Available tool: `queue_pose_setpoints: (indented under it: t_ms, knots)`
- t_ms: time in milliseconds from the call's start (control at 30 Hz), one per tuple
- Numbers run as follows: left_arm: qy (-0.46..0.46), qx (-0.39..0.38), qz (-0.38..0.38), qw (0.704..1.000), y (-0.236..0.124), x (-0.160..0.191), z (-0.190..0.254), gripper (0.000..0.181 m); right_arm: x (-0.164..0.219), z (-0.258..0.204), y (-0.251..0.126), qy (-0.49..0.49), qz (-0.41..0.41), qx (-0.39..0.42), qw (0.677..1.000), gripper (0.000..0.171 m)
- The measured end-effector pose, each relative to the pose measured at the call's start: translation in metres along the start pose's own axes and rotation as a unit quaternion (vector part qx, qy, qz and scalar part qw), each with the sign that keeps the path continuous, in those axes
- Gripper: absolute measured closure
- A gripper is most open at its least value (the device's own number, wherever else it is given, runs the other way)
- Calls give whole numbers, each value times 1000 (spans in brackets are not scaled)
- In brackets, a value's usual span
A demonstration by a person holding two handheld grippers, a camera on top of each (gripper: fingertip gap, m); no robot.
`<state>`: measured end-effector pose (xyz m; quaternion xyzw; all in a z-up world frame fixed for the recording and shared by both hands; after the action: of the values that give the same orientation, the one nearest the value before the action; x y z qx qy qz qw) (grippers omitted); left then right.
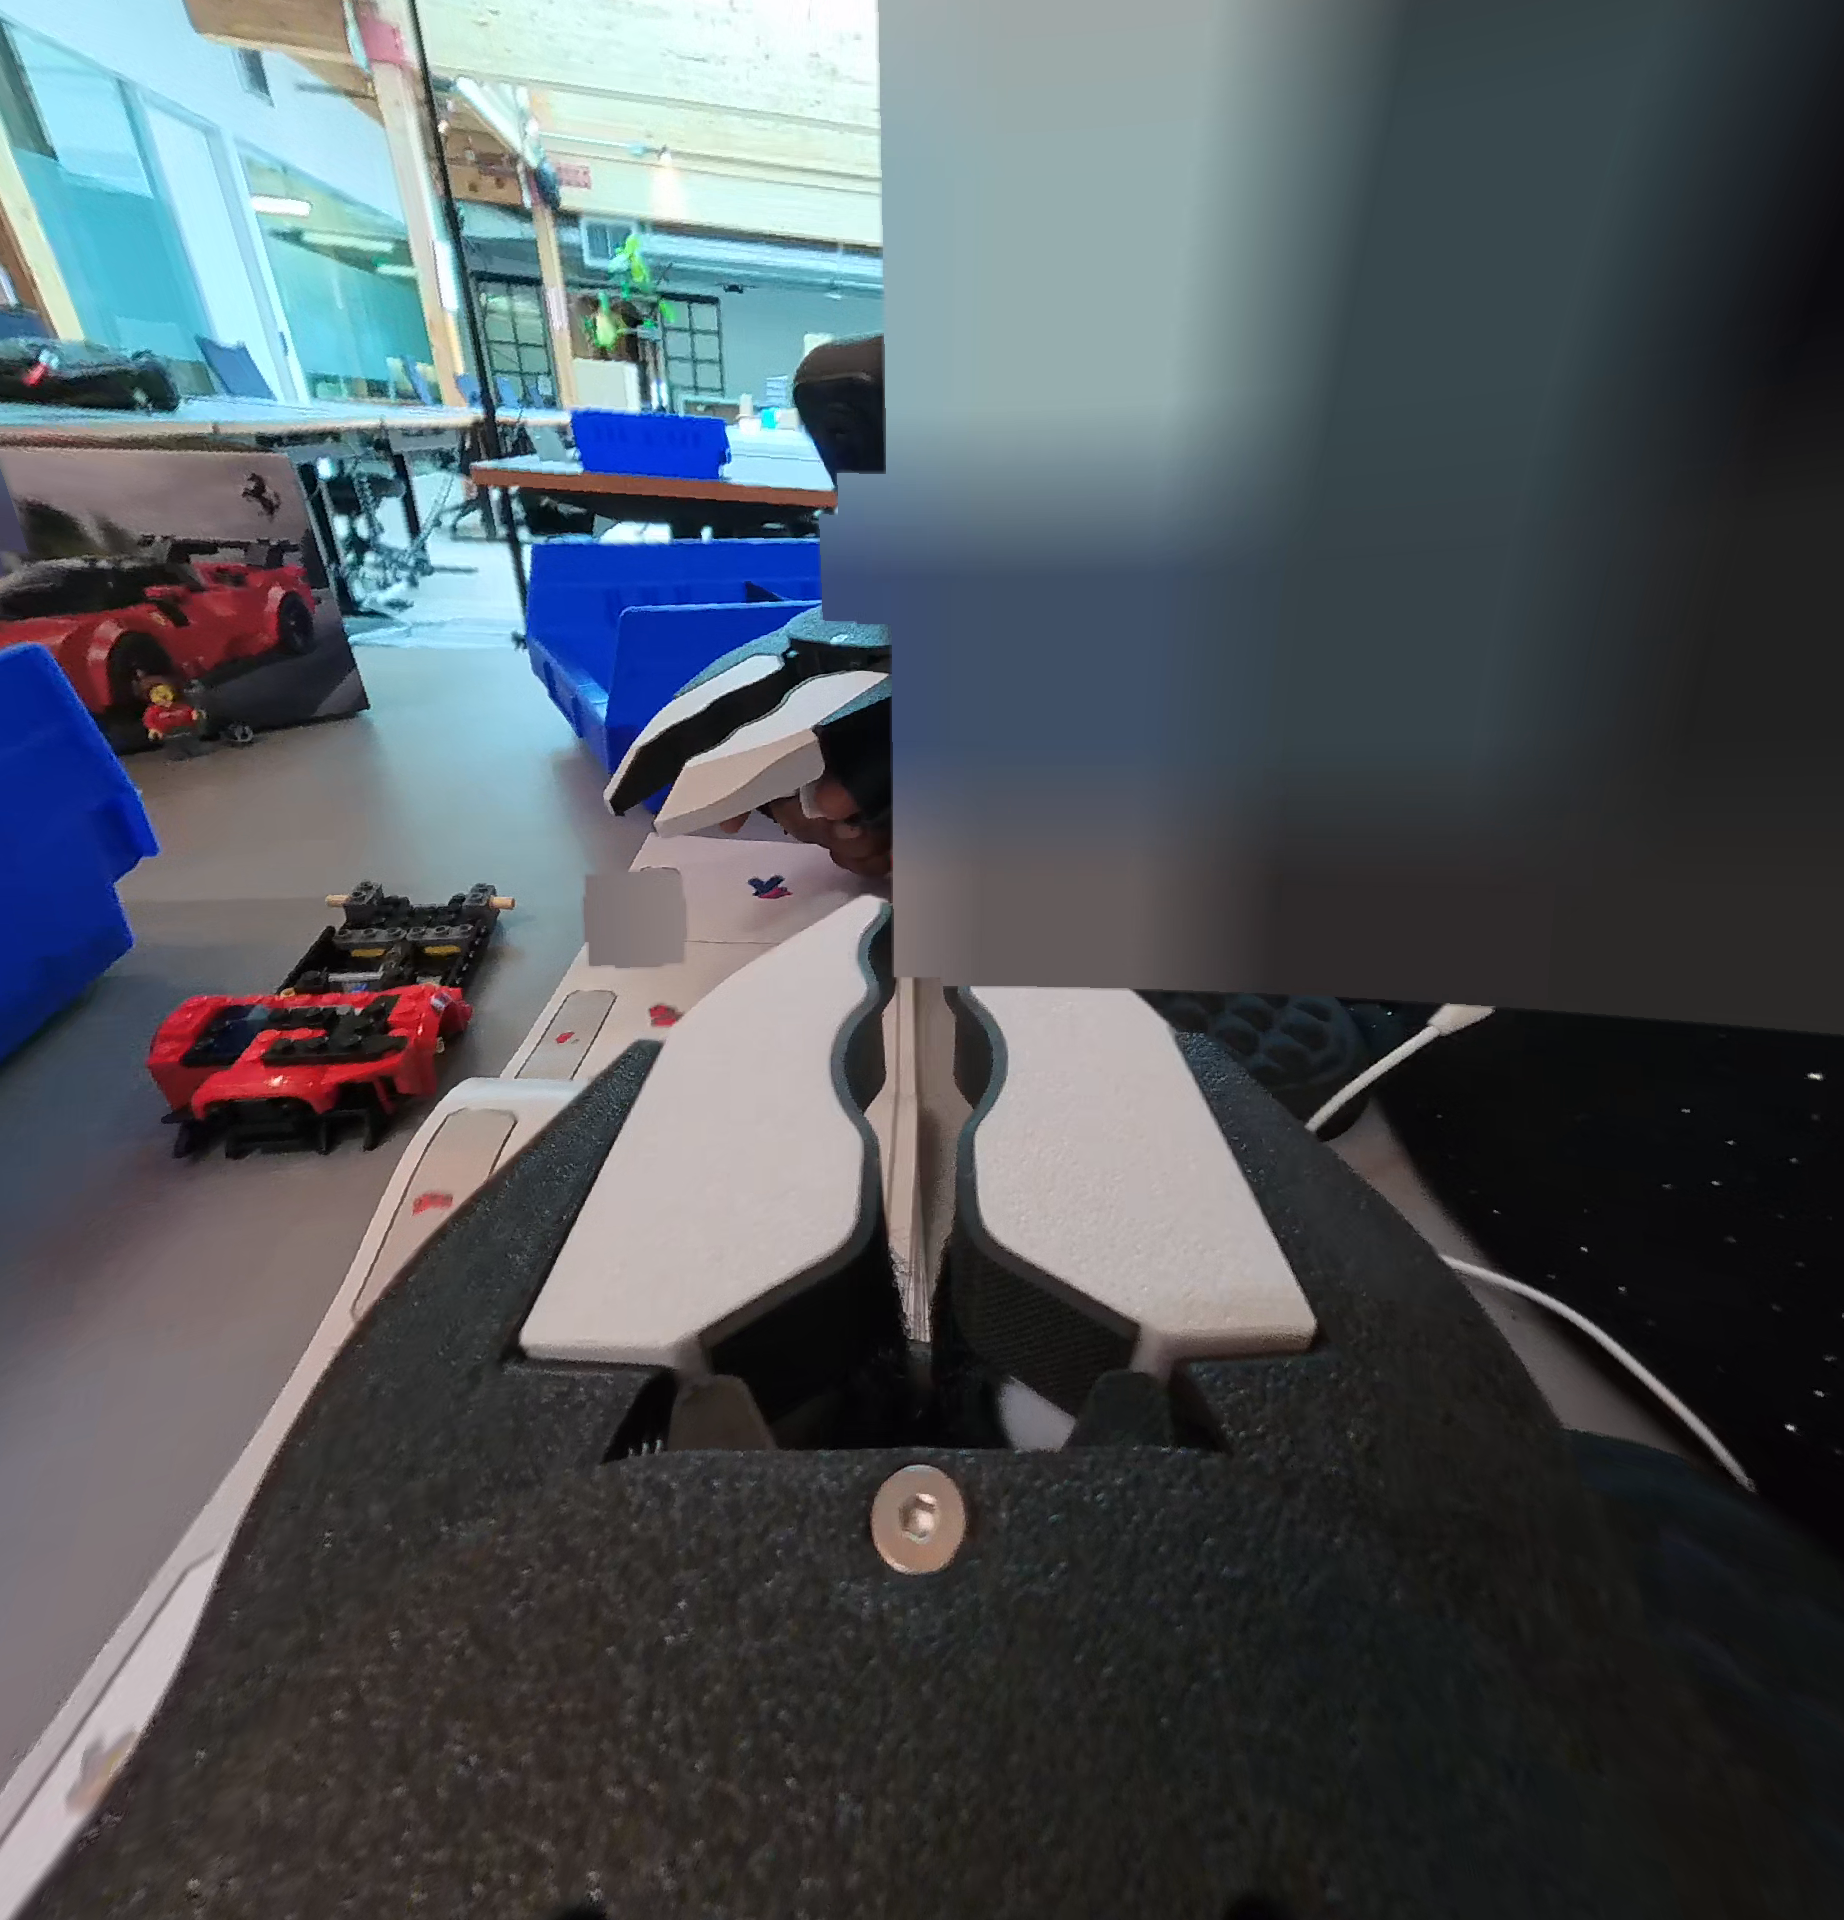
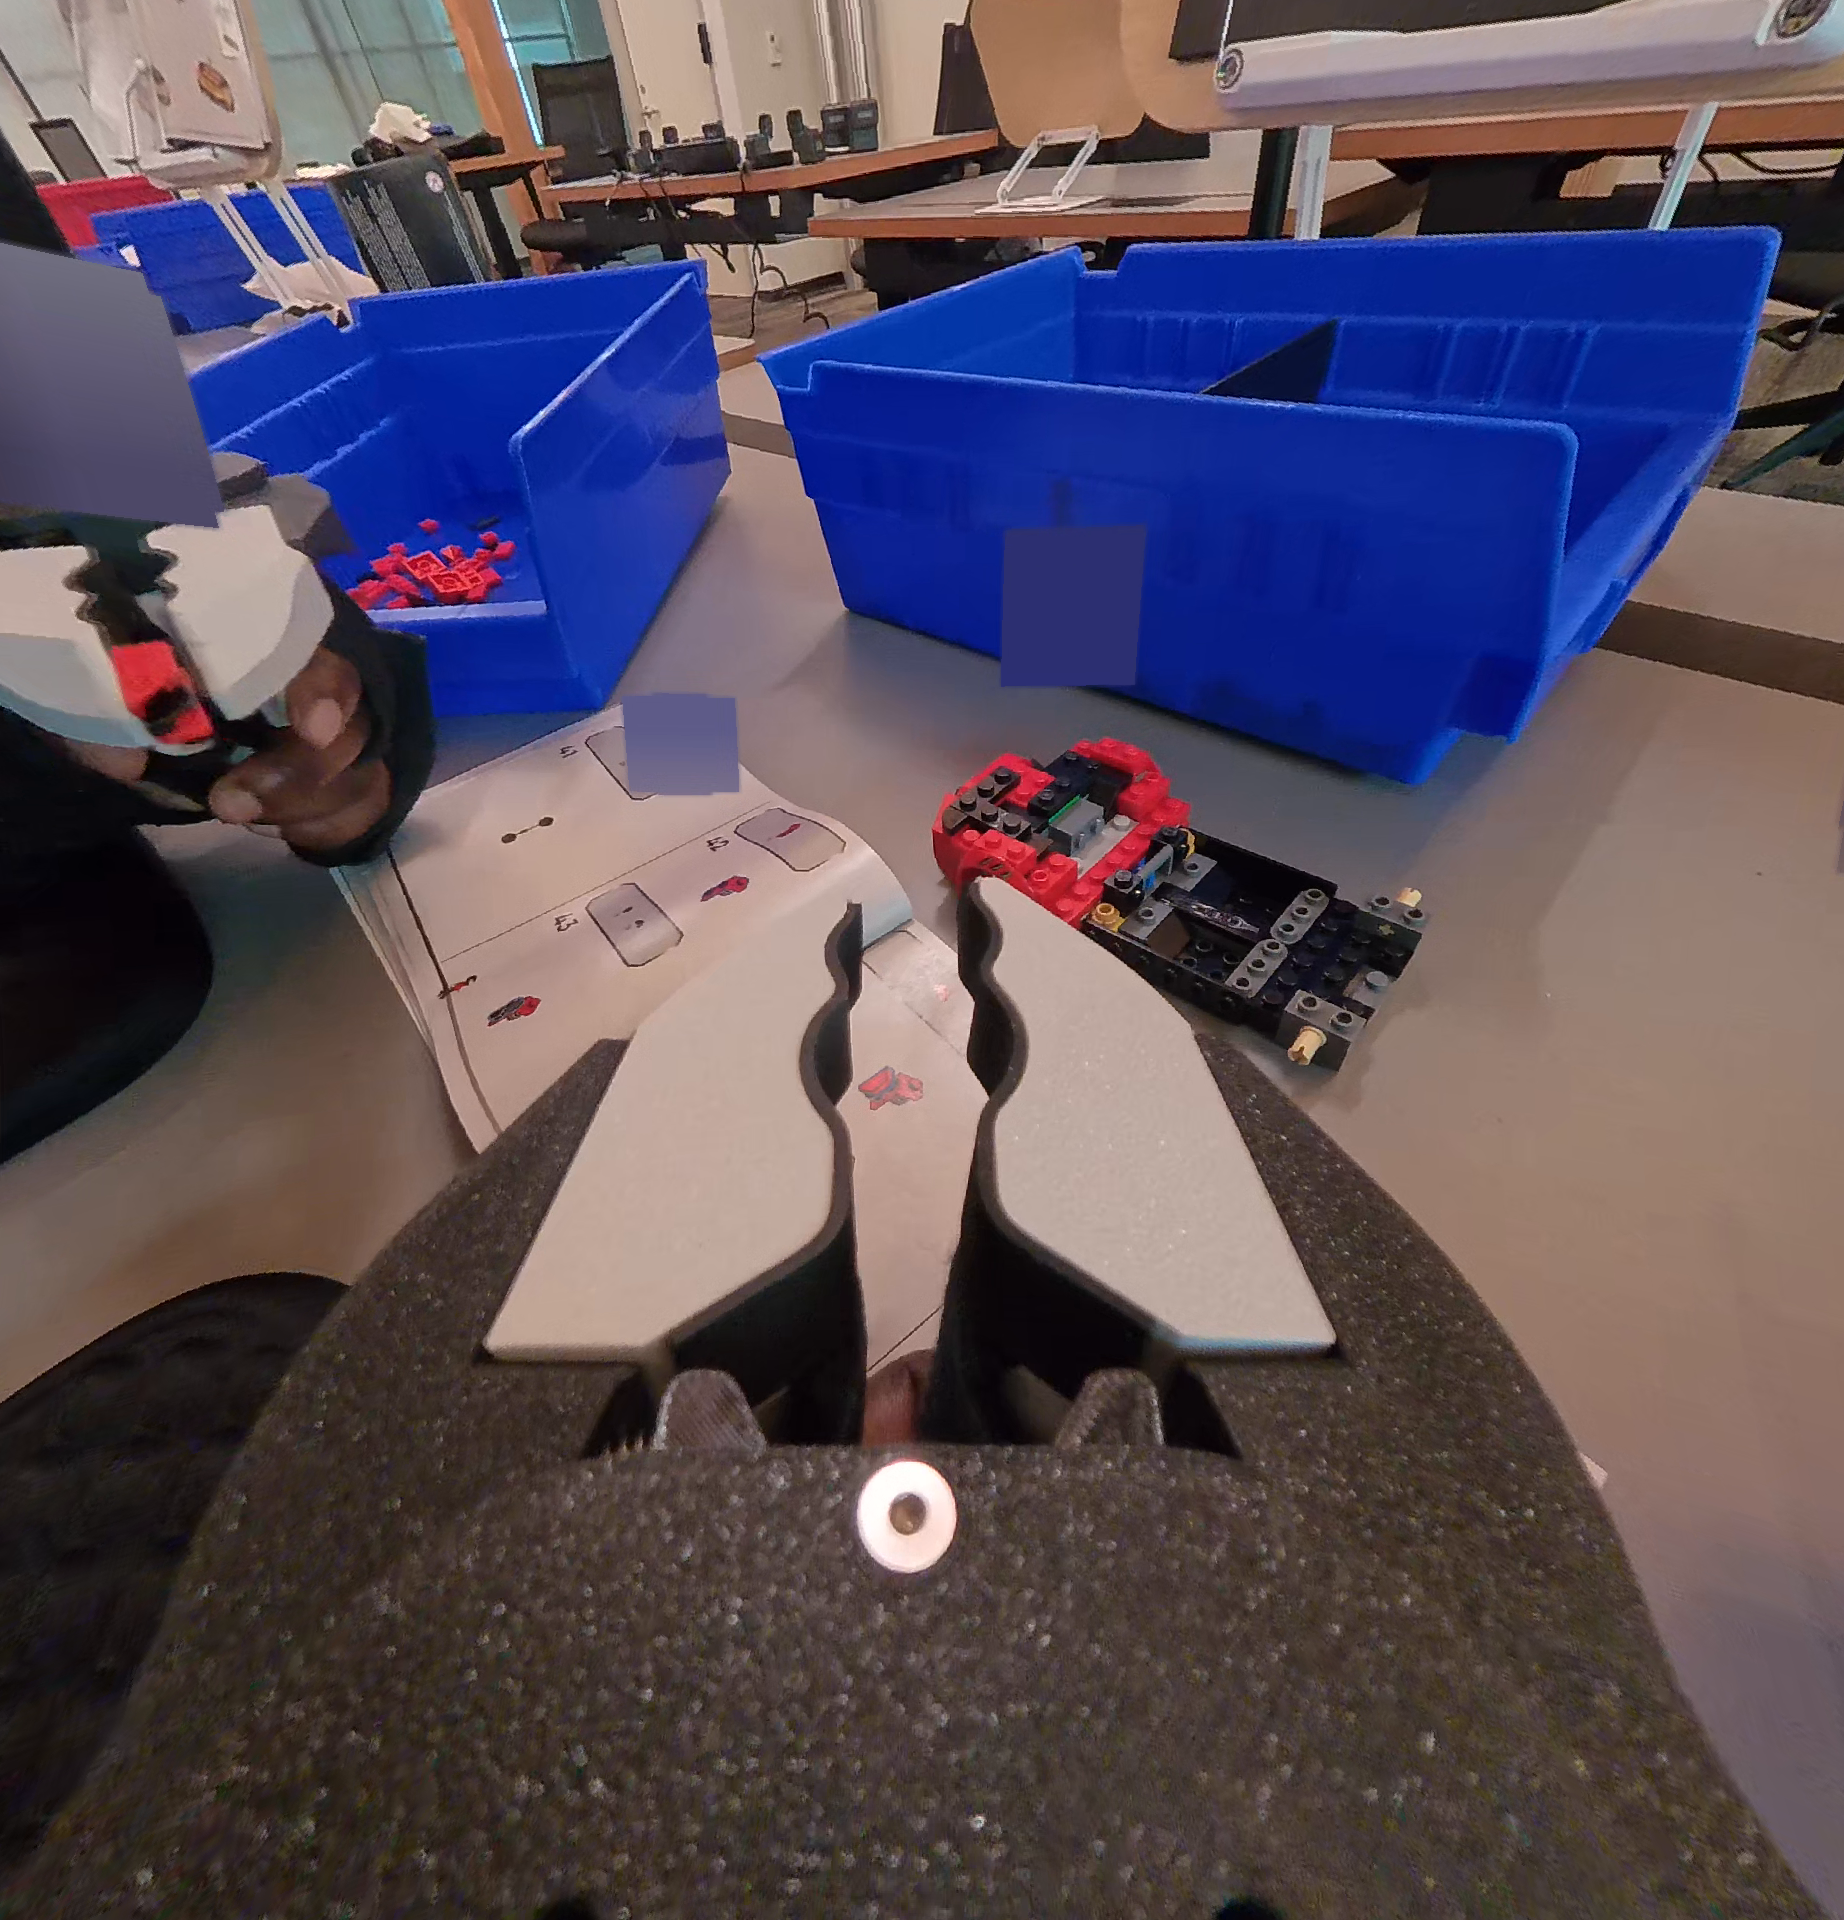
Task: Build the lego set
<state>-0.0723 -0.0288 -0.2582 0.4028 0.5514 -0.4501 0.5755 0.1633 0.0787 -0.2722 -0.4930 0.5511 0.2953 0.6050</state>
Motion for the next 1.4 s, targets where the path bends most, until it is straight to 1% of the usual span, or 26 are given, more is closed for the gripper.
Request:
queue_pose_setpoints:
  t_ms: [67, 100, 133, 200, 233, 267, 400, 533, 667, 733, 800, 933, 1067, 1267, 1400]
  knots:
    - [29, 7, 14, 999, 0, -3, 4, 174, 0, 0, 0, -1, 1, 0, 1000, 153]
    - [65, 0, 18, 998, -1, -6, 7, 174, 0, 0, 0, -2, 0, 0, 1000, 153]
    - [120, -17, 18, 993, -1, -8, 12, 174, 0, 0, 0, -3, 0, 0, 1000, 154]
    - [251, -55, 1, 966, 0, -11, 22, 174, 0, -1, 0, -4, -1, 0, 1000, 153]
    - [303, -71, -12, 950, 2, -10, 27, 174, 0, -1, 0, -5, -2, 0, 1000, 153]
    - [336, -80, -22, 938, 4, -9, 30, 174, 0, -1, 0, -5, -2, 0, 1000, 153]
    - [384, -94, -44, 918, 8, -7, 34, 174, 0, -1, 1, -5, -2, 0, 1000, 153]
    - [390, -96, -43, 915, 7, -7, 35, 174, 0, 0, 1, -3, -3, 0, 1000, 153]
    - [386, -83, -54, 917, 9, -4, 35, 174, 0, -1, 1, -4, -3, -1, 1000, 153]
    - [369, -74, -55, 925, 10, -3, 34, 174, 0, -1, 1, -4, -4, -1, 1000, 153]
    - [335, -71, -56, 938, 10, -2, 30, 174, 0, -1, 1, -4, -4, -1, 1000, 153]
    - [253, -94, -68, 961, 6, -1, 16, 174, 0, -1, 1, -5, -5, -2, 1000, 153]
    - [172, -87, -47, 980, 3, -2, 8, 174, 0, -1, 1, -6, -5, -2, 1000, 153]
    - [55, -78, -13, 995, -4, -2, -3, 174, 0, -1, 1, -4, -6, -4, 1000, 153]
    - [10, -78, 1, 997, -7, -1, -9, 174, 0, -1, 1, -4, -8, -5, 1000, 153]
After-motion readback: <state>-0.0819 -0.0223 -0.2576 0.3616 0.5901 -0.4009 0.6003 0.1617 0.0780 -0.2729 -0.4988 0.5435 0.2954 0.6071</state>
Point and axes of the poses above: each gripper's, where its closed fingertips meet, y out along the fingers, x out of its underside, z = x × y across the jaws, the point moved 9 cm from there along -y, back along the fingers, and after that the axes turned 2 degrees about -z, right-handed, at the moved point
